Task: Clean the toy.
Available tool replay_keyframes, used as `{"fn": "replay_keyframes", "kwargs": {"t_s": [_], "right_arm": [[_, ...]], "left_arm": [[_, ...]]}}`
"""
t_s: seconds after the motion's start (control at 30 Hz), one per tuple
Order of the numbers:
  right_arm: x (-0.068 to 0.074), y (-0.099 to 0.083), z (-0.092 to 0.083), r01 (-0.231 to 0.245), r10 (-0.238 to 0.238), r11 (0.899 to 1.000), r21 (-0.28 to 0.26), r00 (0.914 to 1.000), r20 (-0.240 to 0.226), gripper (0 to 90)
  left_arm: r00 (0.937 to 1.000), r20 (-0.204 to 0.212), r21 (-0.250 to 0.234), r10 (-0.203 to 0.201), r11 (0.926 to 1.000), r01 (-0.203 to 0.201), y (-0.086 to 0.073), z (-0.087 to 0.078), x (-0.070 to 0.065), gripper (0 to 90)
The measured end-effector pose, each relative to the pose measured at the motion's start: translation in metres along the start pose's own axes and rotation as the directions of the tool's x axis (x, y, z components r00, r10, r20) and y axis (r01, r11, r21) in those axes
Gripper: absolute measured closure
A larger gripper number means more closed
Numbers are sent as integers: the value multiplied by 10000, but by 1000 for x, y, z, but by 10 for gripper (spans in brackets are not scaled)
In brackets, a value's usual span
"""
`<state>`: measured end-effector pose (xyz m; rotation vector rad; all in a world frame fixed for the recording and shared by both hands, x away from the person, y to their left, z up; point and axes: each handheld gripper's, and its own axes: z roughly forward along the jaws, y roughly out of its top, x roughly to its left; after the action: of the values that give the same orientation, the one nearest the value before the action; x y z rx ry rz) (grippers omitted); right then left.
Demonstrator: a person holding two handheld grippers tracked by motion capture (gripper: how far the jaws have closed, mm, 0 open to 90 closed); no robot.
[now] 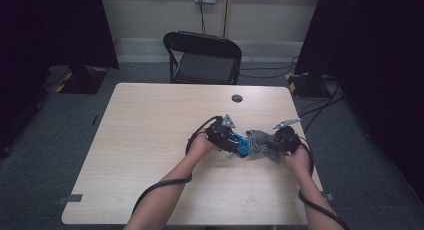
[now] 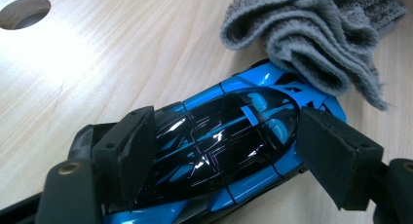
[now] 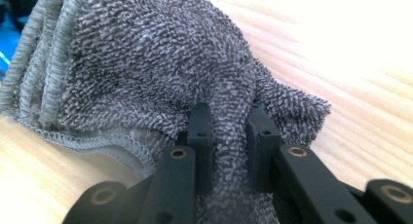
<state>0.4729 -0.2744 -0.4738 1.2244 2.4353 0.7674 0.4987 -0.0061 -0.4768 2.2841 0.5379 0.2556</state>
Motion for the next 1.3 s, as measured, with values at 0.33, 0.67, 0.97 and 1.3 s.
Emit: {"fn": "replay_keyframes", "kwargs": {"t_s": [0.33,0.67,0.97,1.3], "right_arm": [[-11,-4,-7,-826,832,9957,-426,9964,136,759],[-17,-8,-25,-904,847,9918,-903,9943,-652,763],[-8,-15,-47,-342,176,9926,-1167,9900,-1402,763],[35,-27,-61,747,-1089,9868,-1436,9626,-2480,762]], "left_arm": [[10000,-5,-6,-1,10000,1,0,0,0,228],[10000,-41,-125,-47,9999,46,-1,0,0,227],[9999,65,-166,-158,9997,160,-1,0,1,225],[9997,14,-87,-233,9997,233,0,0,0,224]]}}
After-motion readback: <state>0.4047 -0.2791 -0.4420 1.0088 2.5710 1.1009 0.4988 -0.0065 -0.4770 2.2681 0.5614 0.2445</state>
